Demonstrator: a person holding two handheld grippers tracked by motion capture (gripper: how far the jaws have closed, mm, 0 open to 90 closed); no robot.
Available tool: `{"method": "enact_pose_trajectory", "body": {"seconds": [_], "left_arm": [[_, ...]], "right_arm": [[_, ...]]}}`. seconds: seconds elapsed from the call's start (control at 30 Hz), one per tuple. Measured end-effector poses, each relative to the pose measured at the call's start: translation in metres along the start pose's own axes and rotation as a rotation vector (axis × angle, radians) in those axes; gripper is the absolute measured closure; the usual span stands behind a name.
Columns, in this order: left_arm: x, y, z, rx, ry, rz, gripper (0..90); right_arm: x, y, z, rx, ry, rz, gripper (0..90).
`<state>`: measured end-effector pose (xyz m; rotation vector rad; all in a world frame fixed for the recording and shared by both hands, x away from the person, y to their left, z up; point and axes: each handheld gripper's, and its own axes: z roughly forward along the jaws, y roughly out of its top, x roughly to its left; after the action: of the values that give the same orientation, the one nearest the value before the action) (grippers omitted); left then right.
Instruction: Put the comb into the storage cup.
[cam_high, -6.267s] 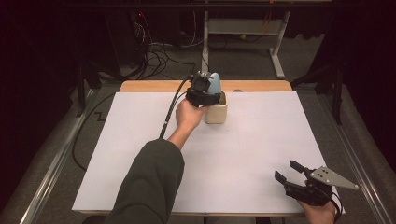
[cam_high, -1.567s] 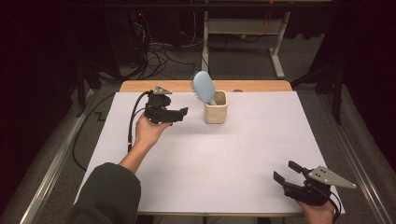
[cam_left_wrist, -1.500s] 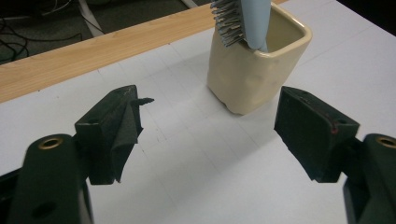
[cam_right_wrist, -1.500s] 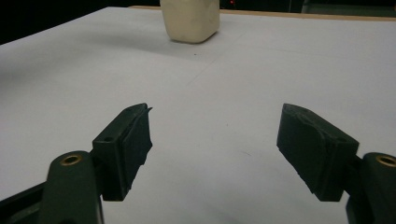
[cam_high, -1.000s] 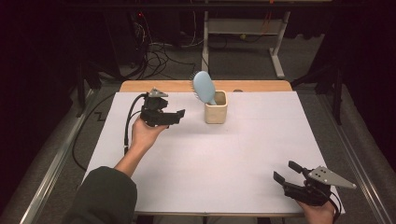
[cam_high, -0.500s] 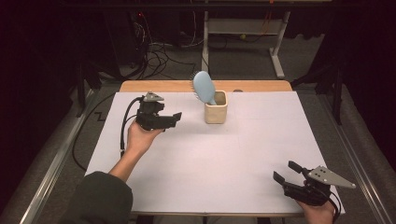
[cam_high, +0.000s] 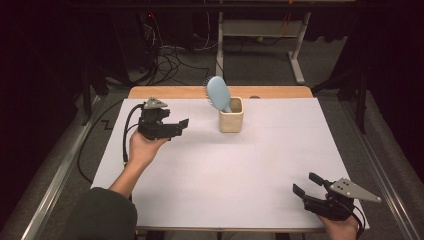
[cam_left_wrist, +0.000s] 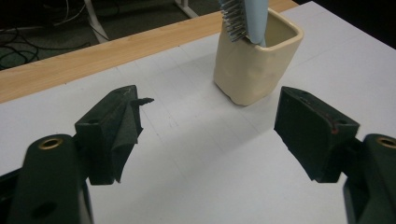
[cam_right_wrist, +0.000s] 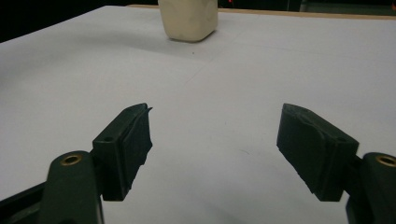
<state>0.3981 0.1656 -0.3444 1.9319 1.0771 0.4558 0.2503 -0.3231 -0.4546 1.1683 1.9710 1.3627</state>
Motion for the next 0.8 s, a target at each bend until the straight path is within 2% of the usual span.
{"method": "enact_pose_trajectory", "body": {"seconds": [0.8], "left_arm": [[0.003, -0.015, -0.015, 0.003, 0.003, 0.013, 24.2]], "right_arm": [[-0.001, -0.001, -0.002, -0.003, -0.005, 0.008, 26.8]]}}
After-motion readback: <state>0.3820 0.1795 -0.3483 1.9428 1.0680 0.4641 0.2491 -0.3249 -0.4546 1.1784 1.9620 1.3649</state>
